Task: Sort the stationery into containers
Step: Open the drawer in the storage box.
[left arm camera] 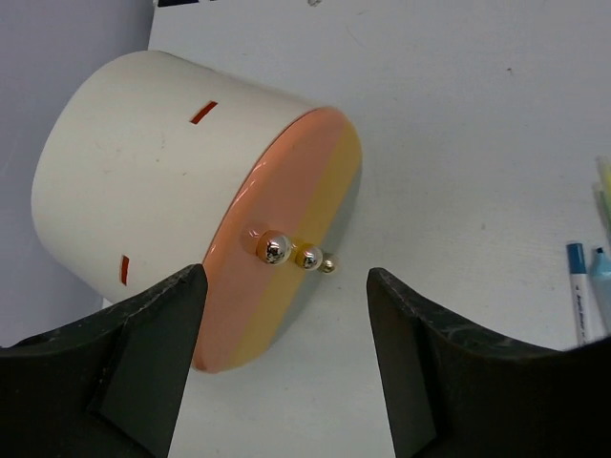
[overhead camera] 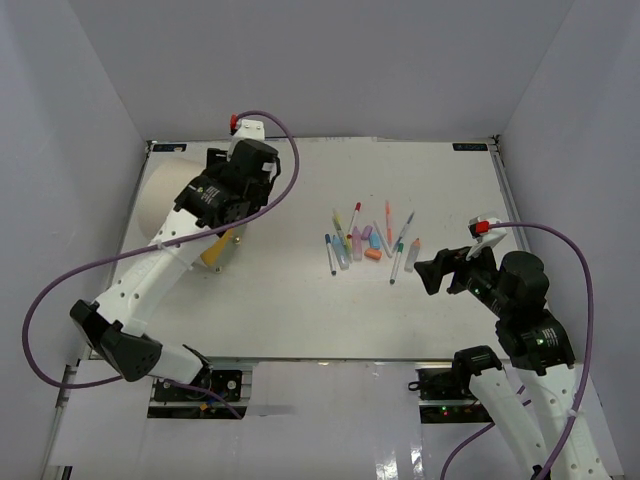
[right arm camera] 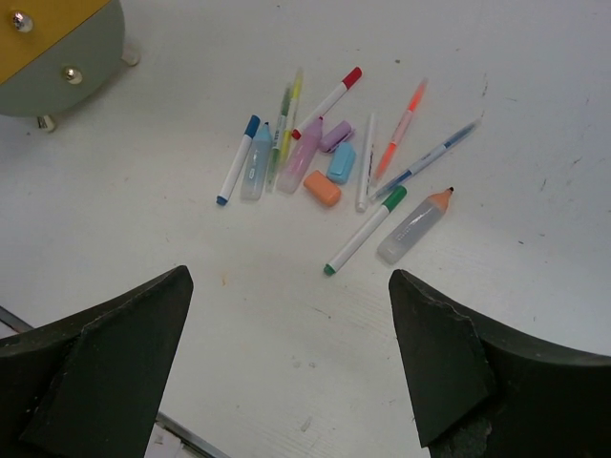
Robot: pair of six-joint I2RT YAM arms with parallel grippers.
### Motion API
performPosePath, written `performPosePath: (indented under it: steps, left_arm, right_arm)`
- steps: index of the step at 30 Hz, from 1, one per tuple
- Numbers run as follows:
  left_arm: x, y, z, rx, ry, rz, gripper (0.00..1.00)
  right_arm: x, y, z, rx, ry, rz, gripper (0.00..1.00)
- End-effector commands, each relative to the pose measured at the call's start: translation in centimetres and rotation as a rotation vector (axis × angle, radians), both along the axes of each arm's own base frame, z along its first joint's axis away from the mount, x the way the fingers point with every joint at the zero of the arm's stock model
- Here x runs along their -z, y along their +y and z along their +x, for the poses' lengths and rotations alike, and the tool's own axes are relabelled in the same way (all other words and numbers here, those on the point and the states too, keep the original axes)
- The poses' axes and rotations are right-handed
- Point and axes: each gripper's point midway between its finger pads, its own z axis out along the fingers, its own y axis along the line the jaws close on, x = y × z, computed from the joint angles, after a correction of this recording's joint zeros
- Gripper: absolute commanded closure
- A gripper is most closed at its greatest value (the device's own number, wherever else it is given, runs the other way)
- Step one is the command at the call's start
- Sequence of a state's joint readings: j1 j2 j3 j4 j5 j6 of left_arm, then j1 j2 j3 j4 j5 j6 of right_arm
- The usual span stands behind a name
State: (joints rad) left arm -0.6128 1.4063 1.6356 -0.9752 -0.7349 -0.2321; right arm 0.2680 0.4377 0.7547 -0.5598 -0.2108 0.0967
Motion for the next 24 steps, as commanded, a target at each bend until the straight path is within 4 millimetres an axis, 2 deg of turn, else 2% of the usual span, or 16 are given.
performPosePath:
  steps: [1,2,6,8,12,17,20,24]
  left_arm:
    - [-0.5,2.5,-0.6,-0.118,-0.031,0.202,0.22]
    - [-0.5,2.9,-0.5,-0.142,-0.04,0.229,0.24]
    - [0.6,2.1,-0.7,-0.124,-0.044,0.327,0.33]
    - [2.1,1.8,-0.5,-0.12,-0.016,0.365,0.34]
    - [3.4,1.5,-0.1,-0.122,0.002,0.392,0.4]
    - [5.2,1.0,0.2,-0.106,0.032,0.43,0.42]
    - [6.4,1.3,0.4,-0.122,0.054,0.487,0.42]
    - [6.5,1.4,0.6,-0.139,0.045,0.506,0.43]
  right_arm:
    - [-0.8,-0.1,0.3,0.021,-0.025,0.023,0.1]
    - [-0.8,-0.1,0.2,0.019,-0.026,0.024,0.1]
    - [-0.8,0.0,0.2,0.016,-0.029,0.026,0.1]
    - [-0.7,0.0,0.2,0.015,-0.026,0.025,0.1]
    - [-0.6,0.0,0.1,0.011,-0.024,0.029,0.1]
    - [-0.5,0.1,0.0,0.009,-0.026,0.035,0.1]
    - [-0.2,0.2,-0.1,0.004,-0.019,0.035,0.1]
    - [-0.1,0.2,-0.2,0.003,-0.02,0.04,0.1]
